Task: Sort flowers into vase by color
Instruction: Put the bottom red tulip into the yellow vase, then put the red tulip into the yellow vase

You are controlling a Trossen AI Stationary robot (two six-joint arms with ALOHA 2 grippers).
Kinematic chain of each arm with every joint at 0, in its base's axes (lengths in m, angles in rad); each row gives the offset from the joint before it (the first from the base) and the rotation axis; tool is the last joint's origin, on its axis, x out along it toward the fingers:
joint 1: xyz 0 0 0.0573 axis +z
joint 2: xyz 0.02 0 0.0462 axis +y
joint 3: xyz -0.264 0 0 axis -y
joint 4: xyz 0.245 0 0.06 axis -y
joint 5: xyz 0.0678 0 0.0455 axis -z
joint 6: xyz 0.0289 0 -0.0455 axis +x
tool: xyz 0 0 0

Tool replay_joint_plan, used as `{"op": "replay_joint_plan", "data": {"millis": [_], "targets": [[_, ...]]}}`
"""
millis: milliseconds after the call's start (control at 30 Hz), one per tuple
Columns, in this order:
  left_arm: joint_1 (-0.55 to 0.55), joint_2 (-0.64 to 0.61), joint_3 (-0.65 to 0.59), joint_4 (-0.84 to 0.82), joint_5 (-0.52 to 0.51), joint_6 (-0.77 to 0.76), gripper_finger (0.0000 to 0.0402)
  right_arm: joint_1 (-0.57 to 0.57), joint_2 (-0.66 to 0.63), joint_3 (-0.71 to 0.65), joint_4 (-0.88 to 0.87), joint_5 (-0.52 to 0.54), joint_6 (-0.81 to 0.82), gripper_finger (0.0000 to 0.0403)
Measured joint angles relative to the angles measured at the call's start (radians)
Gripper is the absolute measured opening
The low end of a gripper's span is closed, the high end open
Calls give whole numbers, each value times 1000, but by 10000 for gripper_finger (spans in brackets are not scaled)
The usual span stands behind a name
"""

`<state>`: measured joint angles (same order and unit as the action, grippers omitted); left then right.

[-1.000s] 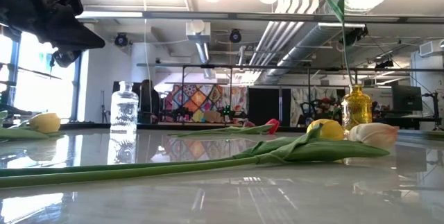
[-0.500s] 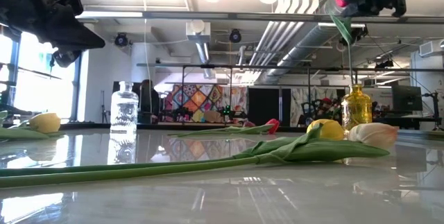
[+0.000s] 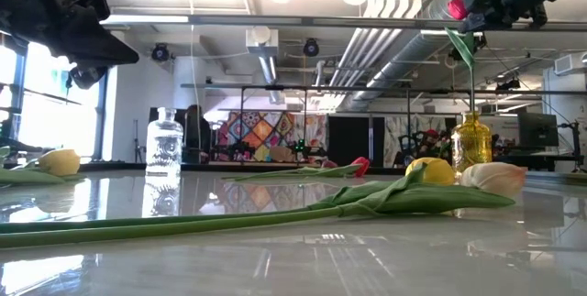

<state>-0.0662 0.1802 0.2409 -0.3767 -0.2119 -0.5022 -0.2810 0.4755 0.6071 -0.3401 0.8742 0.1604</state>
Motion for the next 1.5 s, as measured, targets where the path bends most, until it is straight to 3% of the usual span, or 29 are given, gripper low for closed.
{"op": "replay_joint_plan", "data": {"millis": [233,567,733,967,1300,1500], "targets": [[0,0,0,0,0,-1,5,0,0,0,0,0,0,11],[0,0,0,0,0,0,5,0,0,0,0,0,-1,113],[0,0,0,0,0,-1,5,0,0,0,18,0,23,141],[0,0,0,0,0,0,5,0,-45,1,82,-3,47,152],[0,0,0,0,0,-1,5,0,-144,2,12,2,128,152],[0,0,0,0,0,0,5,0,-148,2,-127,-115,239,152]]}}
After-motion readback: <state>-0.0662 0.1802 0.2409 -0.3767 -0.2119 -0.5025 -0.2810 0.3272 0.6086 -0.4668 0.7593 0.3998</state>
